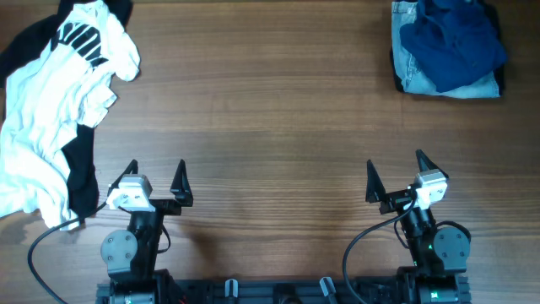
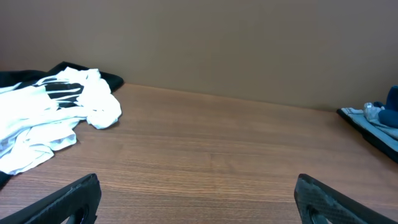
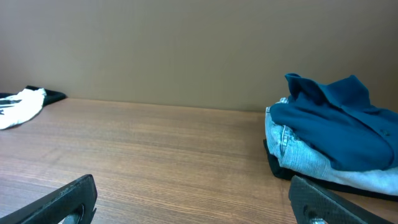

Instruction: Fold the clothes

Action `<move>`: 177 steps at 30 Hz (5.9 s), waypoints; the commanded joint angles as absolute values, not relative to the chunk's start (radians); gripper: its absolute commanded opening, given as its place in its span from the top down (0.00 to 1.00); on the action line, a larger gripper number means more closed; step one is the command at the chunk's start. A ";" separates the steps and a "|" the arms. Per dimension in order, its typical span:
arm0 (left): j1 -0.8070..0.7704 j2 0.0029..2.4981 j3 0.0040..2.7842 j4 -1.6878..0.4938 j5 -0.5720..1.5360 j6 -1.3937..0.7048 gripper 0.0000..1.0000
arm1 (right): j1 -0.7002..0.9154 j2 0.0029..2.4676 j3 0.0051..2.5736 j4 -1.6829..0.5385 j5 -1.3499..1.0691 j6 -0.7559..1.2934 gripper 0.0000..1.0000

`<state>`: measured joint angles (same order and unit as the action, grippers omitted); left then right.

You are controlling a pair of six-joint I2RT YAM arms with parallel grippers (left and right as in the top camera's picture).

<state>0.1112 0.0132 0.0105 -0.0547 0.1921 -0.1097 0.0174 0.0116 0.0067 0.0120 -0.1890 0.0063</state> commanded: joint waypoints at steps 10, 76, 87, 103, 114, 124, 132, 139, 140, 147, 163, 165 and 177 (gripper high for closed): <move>0.106 0.003 0.006 -0.059 0.198 -0.112 0.00 | 0.021 0.005 0.006 0.014 -0.176 0.001 0.00; 0.107 0.980 0.827 -0.480 0.262 -0.278 0.00 | 0.021 1.195 0.962 -0.070 -0.559 -0.096 0.00; 0.118 1.312 1.003 -0.394 0.272 -0.239 0.00 | 0.021 1.420 1.186 -0.132 -0.584 0.007 0.00; 0.162 2.049 1.277 0.088 -0.152 -0.127 0.06 | 0.022 1.505 1.185 -0.263 -0.550 0.003 0.20; 0.188 2.273 1.367 0.203 -0.144 -0.139 0.20 | 0.022 1.549 1.185 -0.262 -0.550 0.004 0.36; 0.176 2.172 1.369 0.160 -0.132 -0.218 0.96 | 0.022 1.549 1.185 -0.173 -0.482 0.073 0.50; -0.056 1.517 1.369 -0.146 -0.132 -0.218 0.96 | 0.021 1.502 1.186 -0.101 -0.483 0.108 0.54; -0.321 1.400 1.369 -0.129 -0.132 -0.275 0.96 | 0.006 1.394 1.185 -0.255 -0.490 0.107 0.55; -0.349 1.422 1.369 -0.109 -0.132 -0.294 0.96 | -0.006 1.389 1.185 -0.298 -0.507 0.105 0.55; -0.479 1.502 1.369 0.054 -0.124 -0.349 0.96 | -0.067 1.387 1.185 -0.382 -0.631 0.057 0.55; -0.796 1.781 1.369 0.340 -0.154 -0.371 0.95 | -0.505 1.387 1.186 -0.322 -0.855 0.121 0.54; -0.756 1.767 1.369 0.262 -0.231 -0.345 0.00 | -0.505 1.387 1.186 -0.298 -0.855 0.135 0.53; -0.593 1.384 1.356 -1.070 -0.287 -0.648 0.00 | -0.488 1.387 1.185 -0.414 -0.889 0.130 0.06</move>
<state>-0.6250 1.3792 1.3800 -0.8677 -0.2710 -0.4164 -0.5011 1.3983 1.1717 -0.4038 -0.8566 0.1341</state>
